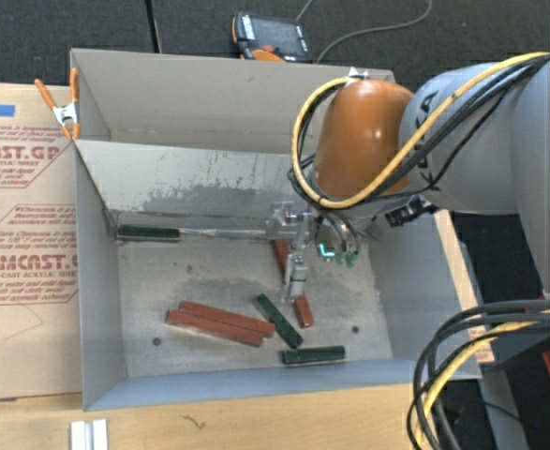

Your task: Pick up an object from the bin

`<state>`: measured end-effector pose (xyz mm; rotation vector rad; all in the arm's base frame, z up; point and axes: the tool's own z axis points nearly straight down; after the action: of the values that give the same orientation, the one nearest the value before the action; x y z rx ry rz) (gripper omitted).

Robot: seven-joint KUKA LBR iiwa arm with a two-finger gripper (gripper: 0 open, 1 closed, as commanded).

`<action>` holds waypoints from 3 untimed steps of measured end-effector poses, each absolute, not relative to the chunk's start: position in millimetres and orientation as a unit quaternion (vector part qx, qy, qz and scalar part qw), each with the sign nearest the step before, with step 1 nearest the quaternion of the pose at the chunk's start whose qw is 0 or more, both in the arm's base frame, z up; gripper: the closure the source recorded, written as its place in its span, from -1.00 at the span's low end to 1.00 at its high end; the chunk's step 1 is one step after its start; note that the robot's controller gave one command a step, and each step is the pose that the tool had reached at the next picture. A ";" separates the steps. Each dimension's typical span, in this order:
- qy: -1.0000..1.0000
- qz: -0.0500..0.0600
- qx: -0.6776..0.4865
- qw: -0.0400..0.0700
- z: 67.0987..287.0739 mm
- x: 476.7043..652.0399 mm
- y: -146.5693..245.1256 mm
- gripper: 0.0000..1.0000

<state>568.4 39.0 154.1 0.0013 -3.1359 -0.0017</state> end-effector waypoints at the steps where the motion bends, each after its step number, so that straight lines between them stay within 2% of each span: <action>1: -0.994 0.000 -0.107 0.004 66.6 502.6 24.1 -1.00; 2: -0.994 -0.001 -0.106 0.001 69.9 505.3 24.5 1.00; 3: -0.996 -0.001 -0.089 -0.005 190.0 519.1 6.6 1.00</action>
Offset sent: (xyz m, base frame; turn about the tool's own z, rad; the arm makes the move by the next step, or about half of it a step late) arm -0.0627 -0.0153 -0.0841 0.2142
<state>519.1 6.6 190.0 -0.2819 -3.1383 -0.0020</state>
